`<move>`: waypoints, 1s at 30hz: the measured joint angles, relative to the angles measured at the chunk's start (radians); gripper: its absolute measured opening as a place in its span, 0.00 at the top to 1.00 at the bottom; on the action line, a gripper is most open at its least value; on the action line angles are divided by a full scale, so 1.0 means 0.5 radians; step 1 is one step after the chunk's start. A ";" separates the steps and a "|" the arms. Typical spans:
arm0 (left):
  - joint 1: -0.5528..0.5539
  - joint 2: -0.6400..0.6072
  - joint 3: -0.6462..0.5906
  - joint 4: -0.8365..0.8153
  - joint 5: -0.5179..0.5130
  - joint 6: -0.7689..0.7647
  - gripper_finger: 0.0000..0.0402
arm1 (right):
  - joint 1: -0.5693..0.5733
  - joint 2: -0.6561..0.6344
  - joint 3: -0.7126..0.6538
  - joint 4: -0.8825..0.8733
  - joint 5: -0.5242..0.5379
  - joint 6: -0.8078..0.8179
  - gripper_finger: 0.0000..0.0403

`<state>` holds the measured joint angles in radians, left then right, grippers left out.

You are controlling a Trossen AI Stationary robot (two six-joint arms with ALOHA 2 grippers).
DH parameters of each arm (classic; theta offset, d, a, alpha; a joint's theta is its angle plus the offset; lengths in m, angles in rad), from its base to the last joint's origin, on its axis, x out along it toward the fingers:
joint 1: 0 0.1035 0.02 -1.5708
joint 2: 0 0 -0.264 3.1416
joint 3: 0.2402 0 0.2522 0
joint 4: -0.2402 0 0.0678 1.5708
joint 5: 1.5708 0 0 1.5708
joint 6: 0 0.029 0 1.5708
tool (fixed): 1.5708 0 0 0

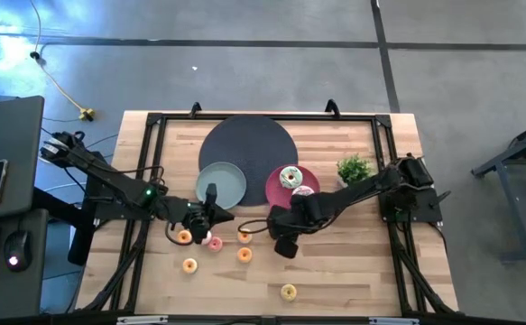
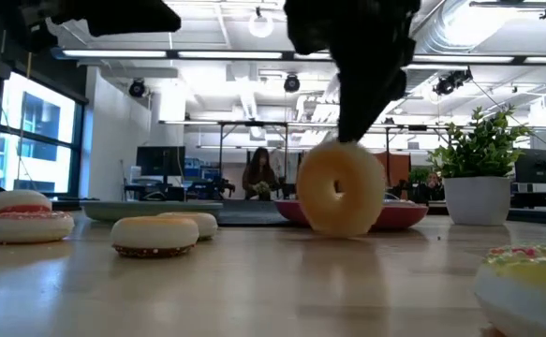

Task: Pick & Place donuts
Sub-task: Put the large white doughnut on the pink plate

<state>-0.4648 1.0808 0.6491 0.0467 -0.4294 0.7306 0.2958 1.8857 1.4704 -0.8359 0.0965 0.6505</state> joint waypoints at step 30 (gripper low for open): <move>-0.001 -0.002 0.001 0.003 0.045 -0.024 1.00 | -0.161 0.029 -0.710 1.241 -0.400 1.075 0.39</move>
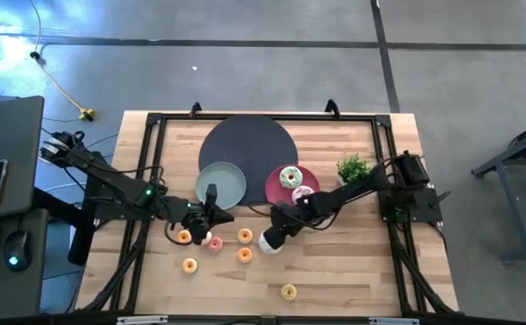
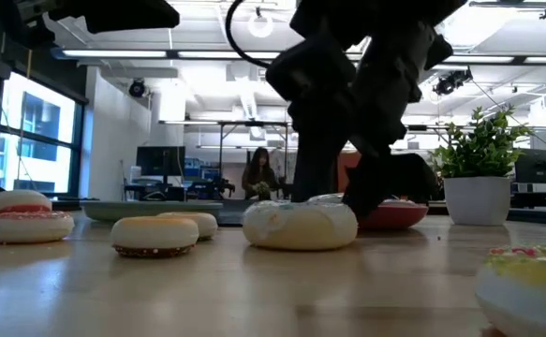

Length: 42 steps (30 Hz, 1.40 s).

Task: Pick & Place donuts
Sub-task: Put the large white doughnut on the pink plate

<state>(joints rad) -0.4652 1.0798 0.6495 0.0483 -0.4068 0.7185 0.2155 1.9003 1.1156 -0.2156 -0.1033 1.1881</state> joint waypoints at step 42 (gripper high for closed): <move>0.001 0.002 0.002 -0.102 -0.065 0.005 1.00 | 0.071 -0.100 0.005 0.273 0.182 -0.130 0.95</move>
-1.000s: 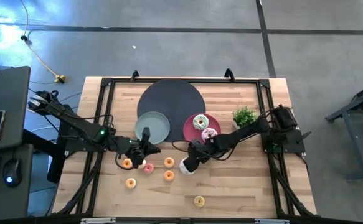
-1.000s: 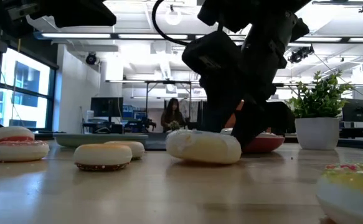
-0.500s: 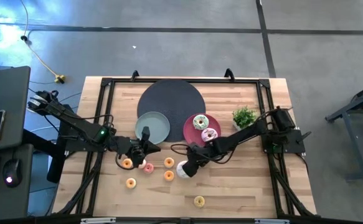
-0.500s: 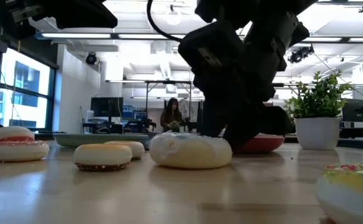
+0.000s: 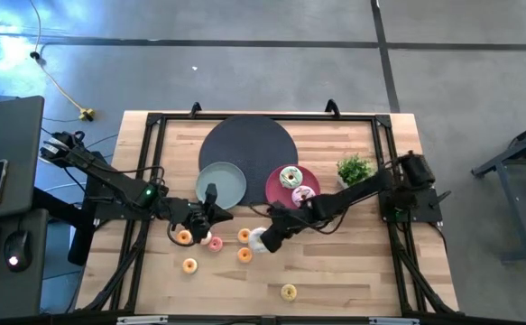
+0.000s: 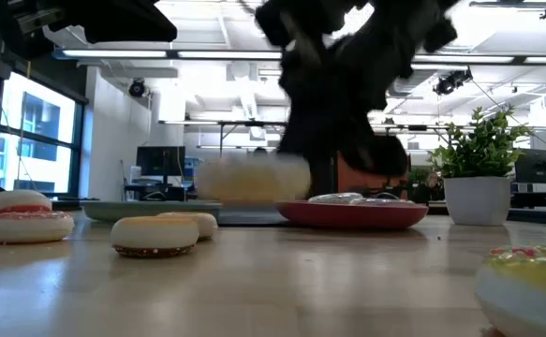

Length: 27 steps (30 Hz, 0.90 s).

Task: Pick & Place donuts
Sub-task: Put the large white doughnut on the pink plate

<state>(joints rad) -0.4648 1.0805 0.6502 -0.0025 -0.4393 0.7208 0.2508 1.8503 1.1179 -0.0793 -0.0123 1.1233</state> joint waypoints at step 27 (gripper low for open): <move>0.000 0.000 0.000 0.000 0.018 0.013 1.00 | -0.639 -0.289 -0.004 -0.959 0.156 -0.218 0.94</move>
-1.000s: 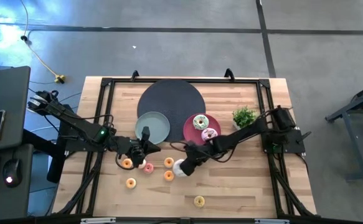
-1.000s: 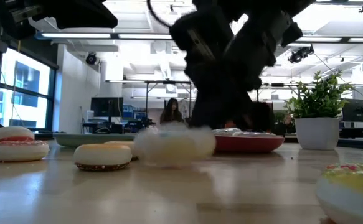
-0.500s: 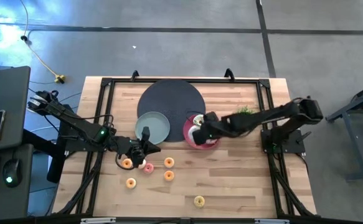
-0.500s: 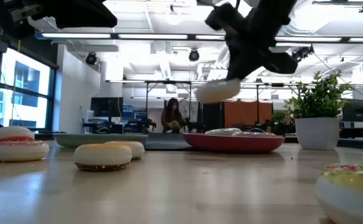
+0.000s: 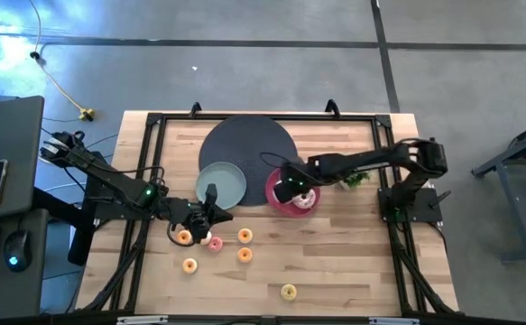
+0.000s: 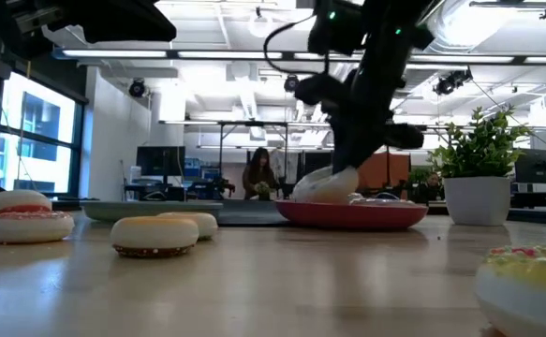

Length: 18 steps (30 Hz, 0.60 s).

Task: Pick & Place donuts
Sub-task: Put the large white doughnut on the pink plate

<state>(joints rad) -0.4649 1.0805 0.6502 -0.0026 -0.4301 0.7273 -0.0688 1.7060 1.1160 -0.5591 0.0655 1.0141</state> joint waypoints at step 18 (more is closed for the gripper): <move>0.000 0.000 0.000 -0.001 -0.001 0.002 1.00 | -0.050 0.077 0.000 0.043 -0.074 -0.007 0.60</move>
<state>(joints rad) -0.4650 1.0805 0.6502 -0.0032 -0.4305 0.7280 -0.0936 1.7447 1.1160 -0.5375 0.0285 1.0107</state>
